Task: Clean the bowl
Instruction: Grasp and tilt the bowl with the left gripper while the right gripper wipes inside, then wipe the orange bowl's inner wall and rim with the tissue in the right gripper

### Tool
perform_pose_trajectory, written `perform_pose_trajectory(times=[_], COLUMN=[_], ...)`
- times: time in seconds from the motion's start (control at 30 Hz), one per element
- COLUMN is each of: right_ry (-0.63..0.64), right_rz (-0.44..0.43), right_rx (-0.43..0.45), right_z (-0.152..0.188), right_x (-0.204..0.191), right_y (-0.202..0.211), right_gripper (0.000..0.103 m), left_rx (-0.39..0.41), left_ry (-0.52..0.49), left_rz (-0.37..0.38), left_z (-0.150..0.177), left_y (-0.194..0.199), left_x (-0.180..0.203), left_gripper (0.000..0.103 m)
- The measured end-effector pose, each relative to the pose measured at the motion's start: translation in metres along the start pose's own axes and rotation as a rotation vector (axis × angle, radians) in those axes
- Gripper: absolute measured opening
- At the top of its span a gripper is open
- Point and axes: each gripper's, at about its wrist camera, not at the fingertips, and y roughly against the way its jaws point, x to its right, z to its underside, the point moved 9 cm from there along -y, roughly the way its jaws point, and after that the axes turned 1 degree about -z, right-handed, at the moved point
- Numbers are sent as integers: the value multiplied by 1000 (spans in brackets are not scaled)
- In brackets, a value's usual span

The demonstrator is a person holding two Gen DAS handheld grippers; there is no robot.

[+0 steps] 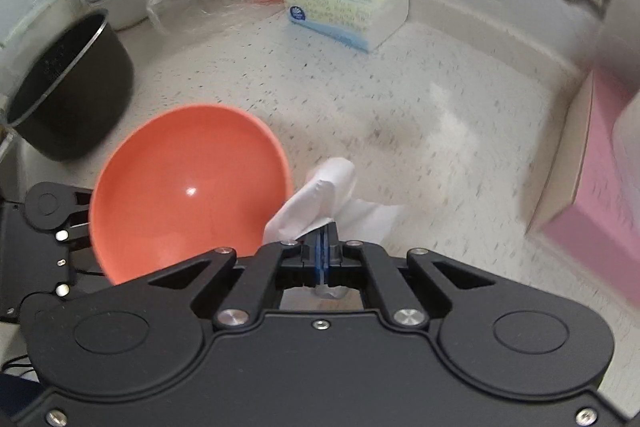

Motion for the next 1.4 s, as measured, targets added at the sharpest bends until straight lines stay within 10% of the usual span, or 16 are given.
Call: perform_pose_trajectory(times=[0.83,1.4], right_ry=[279,302], right_rz=[-67,-228], right_rx=[107,-6], right_z=[-78,-8], right_x=[-84,-126], right_y=[-6,14], right_gripper=[2,2], left_rx=[7,7], left_ry=[-24,-3], left_rz=[-8,-20], left_z=[0,2], left_y=[-2,1], left_x=[1,-1], left_gripper=[38,38])
